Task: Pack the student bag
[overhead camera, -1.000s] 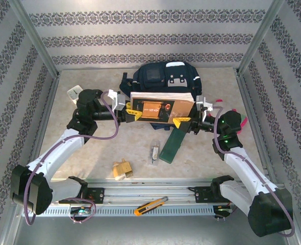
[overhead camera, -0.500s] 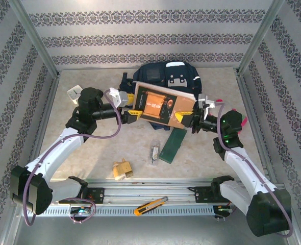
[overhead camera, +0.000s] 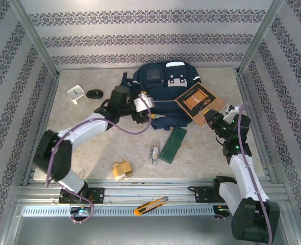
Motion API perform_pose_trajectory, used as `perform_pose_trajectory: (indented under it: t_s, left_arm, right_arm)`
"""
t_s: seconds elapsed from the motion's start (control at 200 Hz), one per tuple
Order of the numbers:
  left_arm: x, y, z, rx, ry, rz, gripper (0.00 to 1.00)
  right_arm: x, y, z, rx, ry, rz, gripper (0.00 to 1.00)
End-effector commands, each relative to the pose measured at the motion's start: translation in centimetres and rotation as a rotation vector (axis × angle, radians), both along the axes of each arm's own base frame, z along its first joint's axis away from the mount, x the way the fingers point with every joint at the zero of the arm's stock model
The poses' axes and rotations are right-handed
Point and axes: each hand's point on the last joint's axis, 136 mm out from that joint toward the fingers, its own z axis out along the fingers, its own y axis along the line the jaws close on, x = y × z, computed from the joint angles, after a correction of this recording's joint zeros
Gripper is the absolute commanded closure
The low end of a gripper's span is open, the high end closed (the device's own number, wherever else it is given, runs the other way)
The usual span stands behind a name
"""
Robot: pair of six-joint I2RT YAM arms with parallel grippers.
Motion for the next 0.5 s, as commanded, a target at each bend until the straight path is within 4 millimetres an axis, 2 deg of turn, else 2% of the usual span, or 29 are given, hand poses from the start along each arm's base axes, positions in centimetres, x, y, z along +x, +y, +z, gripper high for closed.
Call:
perform_pose_trajectory:
  t_s: [0.0,0.1,0.235,0.4,0.425,0.445,0.5]
  left_arm:
    - [2.0,-2.4,-0.8,0.074,-0.110,-0.071,0.06]
    - [3.9,-4.3,-2.8,0.084,-0.087,-0.093,0.04]
    - [5.7,-5.8,-5.2,0.096,-0.037,-0.102,0.03]
    - [7.4,-6.1,-8.3,0.154,-0.009,-0.080,0.03]
    - [7.8,-6.0,-8.8,0.164,-0.013,-0.064,0.07]
    - [8.0,-5.9,-9.0,0.172,-0.017,-0.054,0.15]
    - [8.2,-5.6,-9.3,0.183,-0.017,-0.037,0.50]
  right_arm:
    - [-0.6,-1.4,1.8,-0.015,-0.041,-0.087,1.00]
    - [-1.5,-1.5,1.5,-0.023,-0.030,-0.097,1.00]
    - [-2.5,-1.3,1.2,-0.031,-0.016,-0.089,1.00]
    - [-3.0,-1.0,1.3,-0.043,-0.013,-0.069,1.00]
    - [-3.0,-1.0,1.3,-0.045,-0.010,-0.068,1.00]
    - [-3.1,-0.9,1.3,-0.046,-0.007,-0.065,1.00]
    - [-3.1,-0.9,1.2,-0.050,0.001,-0.062,1.00]
